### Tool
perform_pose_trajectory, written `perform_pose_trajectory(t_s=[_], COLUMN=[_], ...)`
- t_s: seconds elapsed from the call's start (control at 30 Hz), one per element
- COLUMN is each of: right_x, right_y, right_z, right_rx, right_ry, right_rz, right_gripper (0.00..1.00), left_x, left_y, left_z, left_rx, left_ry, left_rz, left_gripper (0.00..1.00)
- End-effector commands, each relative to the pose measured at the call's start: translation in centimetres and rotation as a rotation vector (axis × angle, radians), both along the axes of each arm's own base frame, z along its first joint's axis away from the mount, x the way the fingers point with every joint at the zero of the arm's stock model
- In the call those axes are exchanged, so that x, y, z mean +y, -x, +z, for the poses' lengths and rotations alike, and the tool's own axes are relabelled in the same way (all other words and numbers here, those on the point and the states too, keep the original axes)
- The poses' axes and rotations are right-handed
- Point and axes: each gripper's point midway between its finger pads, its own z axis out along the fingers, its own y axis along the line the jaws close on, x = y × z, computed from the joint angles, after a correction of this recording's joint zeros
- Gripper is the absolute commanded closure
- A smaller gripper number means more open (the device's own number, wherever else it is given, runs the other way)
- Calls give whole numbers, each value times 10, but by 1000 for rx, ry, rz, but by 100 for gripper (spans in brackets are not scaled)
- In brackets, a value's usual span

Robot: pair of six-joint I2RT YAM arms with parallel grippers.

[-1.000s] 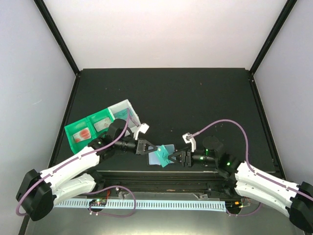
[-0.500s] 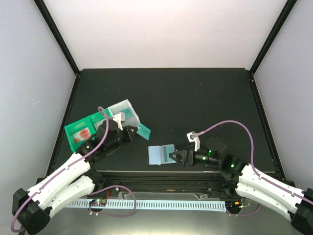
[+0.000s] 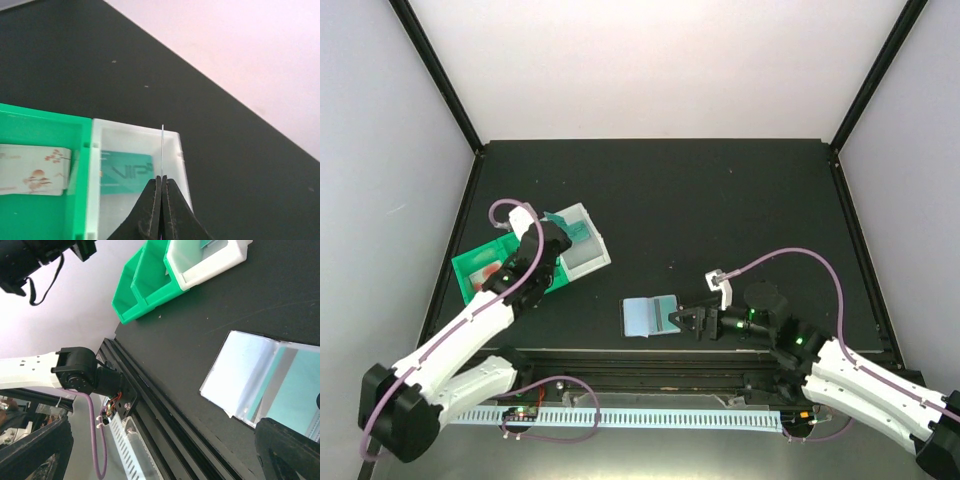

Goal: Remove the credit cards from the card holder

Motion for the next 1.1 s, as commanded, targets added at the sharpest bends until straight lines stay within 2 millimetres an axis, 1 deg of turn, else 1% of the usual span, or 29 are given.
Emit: perform_pose_trajectory(t_s=[0.0, 0.07, 0.17, 0.27, 0.4, 0.47, 0.57, 0.67, 1.07], right_x=[-3, -3, -3, -3, -3, -3, -5, -8, -10], right_y=[-4, -4, -4, -4, -4, -4, -4, -4, -4], right_z=[3, 3, 3, 3, 3, 4, 7, 9, 11], right_rx=[-7, -6, -6, -8, -6, -6, -16, -25, -32], right_ry=[-4, -6, 3, 16, 16, 15, 16, 24, 18], right_rz=[-32, -36, -33, -26, -26, -26, -33, -41, -49], right_gripper=[0, 0, 0, 0, 0, 0, 0, 0, 0], left_x=[18, 21, 16, 13, 16, 11, 3, 4, -2], left_y=[-25, -35, -48, -55, -60, -64, -74, -78, -89], left_z=[16, 8, -1, -8, -28, -33, -46, -56, -82], left_rx=[-52, -37, -31, -11, 26, 30, 66, 85, 124], left_ry=[19, 33, 64, 63, 68, 89, 81, 66, 10], left_rz=[145, 175, 159, 165, 216, 207, 185, 203, 176], left_gripper=[98, 99, 98, 98, 98, 98, 98, 98, 98])
